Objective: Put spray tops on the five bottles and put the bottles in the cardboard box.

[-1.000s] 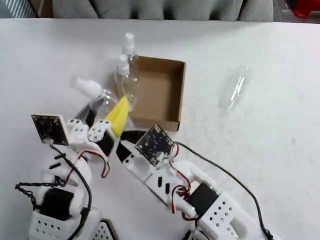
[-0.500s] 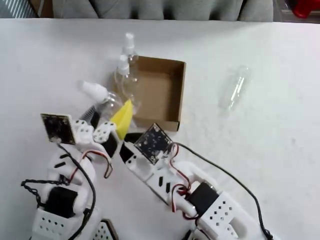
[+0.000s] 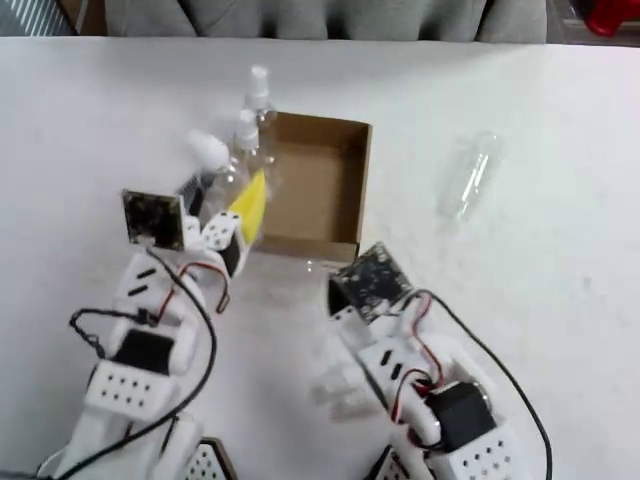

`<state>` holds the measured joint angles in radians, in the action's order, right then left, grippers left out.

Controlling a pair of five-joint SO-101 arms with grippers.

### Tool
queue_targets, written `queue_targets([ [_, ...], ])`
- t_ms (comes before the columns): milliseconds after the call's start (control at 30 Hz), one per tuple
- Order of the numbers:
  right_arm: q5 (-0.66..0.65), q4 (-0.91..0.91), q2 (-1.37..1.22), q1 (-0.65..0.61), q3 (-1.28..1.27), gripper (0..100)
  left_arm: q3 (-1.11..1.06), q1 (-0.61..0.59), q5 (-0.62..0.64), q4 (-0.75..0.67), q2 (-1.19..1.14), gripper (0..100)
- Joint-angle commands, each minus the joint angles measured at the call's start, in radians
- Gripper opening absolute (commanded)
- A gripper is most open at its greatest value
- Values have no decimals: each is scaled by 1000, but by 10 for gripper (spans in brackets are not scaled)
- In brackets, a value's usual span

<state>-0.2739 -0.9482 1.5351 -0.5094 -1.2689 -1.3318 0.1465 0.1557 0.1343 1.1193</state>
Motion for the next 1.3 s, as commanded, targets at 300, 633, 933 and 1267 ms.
queue_targets([
  [300,-229,-31,68,305,-173,16,12,-21,-17,-382,-294,20],
  [633,-229,223,68,410,-410,16,18,-19,-109,-634,-547,20],
  [933,-230,223,68,418,-417,16,92,-28,-109,-727,-765,20],
  [1267,-230,228,68,412,-427,17,175,-53,-71,-807,-901,20],
])
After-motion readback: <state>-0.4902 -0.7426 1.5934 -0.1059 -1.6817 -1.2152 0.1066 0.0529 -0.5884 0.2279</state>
